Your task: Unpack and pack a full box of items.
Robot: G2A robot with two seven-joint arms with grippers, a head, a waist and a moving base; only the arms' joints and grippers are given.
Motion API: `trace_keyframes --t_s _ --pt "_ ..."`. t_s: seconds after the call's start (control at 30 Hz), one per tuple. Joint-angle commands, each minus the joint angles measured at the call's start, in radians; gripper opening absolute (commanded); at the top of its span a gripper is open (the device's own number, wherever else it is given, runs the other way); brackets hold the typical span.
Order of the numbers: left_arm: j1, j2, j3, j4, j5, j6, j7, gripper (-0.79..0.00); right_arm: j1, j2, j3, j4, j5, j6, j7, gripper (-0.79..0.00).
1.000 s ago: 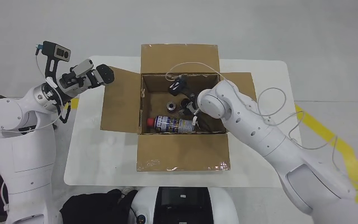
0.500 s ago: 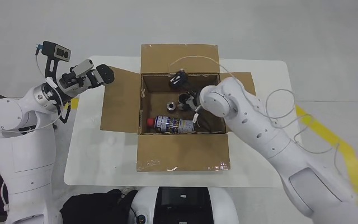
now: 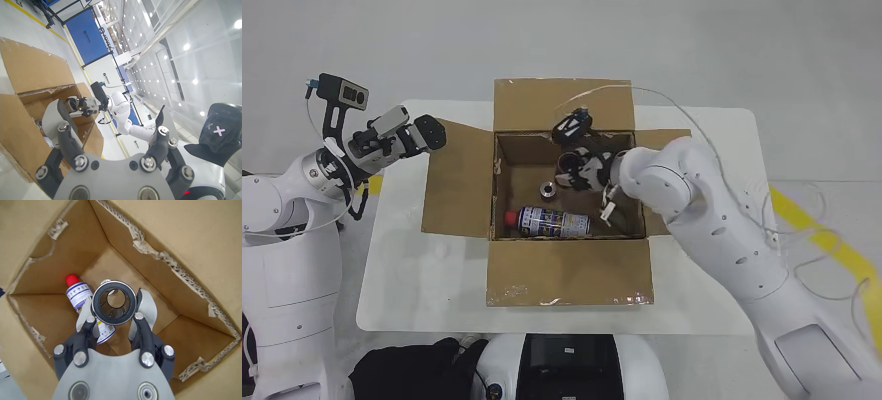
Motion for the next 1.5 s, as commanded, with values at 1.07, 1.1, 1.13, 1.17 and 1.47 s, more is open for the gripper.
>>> trace_keyframes --t_s 1.07,1.1,1.13,1.17,1.47 --pt "0.000 0.000 0.000 0.000 0.000 0.000 0.000 0.000 -0.284 0.087 0.390 -0.400 -0.042 -0.005 0.007 -0.785" --pt "0.000 0.000 0.000 0.000 0.000 0.000 0.000 0.000 -0.284 0.087 0.390 -0.400 -0.042 -0.005 0.007 -0.785" --pt "0.000 0.000 0.000 0.000 0.000 0.000 0.000 0.000 -0.284 0.087 0.390 -0.400 -0.042 -0.005 0.007 -0.785" --pt "0.000 0.000 0.000 0.000 0.000 0.000 0.000 0.000 -0.284 0.087 0.390 -0.400 -0.042 -0.005 0.007 -0.785" --pt "0.000 0.000 0.000 0.000 0.000 0.000 0.000 0.000 -0.284 0.087 0.390 -0.400 -0.042 -0.005 0.007 -0.785"
